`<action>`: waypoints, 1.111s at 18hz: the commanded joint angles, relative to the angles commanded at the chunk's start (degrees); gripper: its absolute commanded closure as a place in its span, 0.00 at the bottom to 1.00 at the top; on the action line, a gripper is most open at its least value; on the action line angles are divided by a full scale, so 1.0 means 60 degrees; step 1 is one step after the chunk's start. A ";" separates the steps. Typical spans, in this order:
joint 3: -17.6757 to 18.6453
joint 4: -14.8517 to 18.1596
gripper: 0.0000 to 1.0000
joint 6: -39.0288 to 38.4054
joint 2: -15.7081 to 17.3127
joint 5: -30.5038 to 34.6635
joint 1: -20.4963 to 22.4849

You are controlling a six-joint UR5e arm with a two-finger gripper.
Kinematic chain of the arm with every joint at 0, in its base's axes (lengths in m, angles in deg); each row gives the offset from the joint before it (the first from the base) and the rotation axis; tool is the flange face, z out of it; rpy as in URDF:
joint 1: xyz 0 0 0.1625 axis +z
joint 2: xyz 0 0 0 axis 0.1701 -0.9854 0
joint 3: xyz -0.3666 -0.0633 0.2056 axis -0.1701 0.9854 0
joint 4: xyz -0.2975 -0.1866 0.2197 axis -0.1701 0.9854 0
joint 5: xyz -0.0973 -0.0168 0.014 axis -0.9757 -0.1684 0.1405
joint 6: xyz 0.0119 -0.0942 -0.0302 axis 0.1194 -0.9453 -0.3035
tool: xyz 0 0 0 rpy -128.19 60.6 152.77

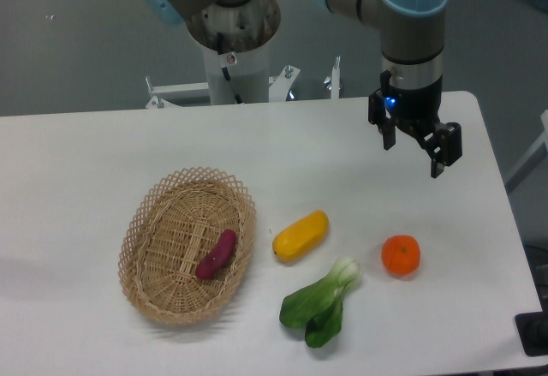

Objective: Pick up the sweet potato from the basket

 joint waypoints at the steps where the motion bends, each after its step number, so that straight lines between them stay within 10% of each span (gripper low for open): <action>1: 0.0015 -0.0015 0.00 0.0015 0.0000 0.0015 0.0000; 10: 0.0132 -0.0015 0.00 -0.0044 0.0015 -0.0146 -0.0117; 20: 0.0249 -0.0029 0.00 -0.4859 0.0132 -0.0877 -0.1506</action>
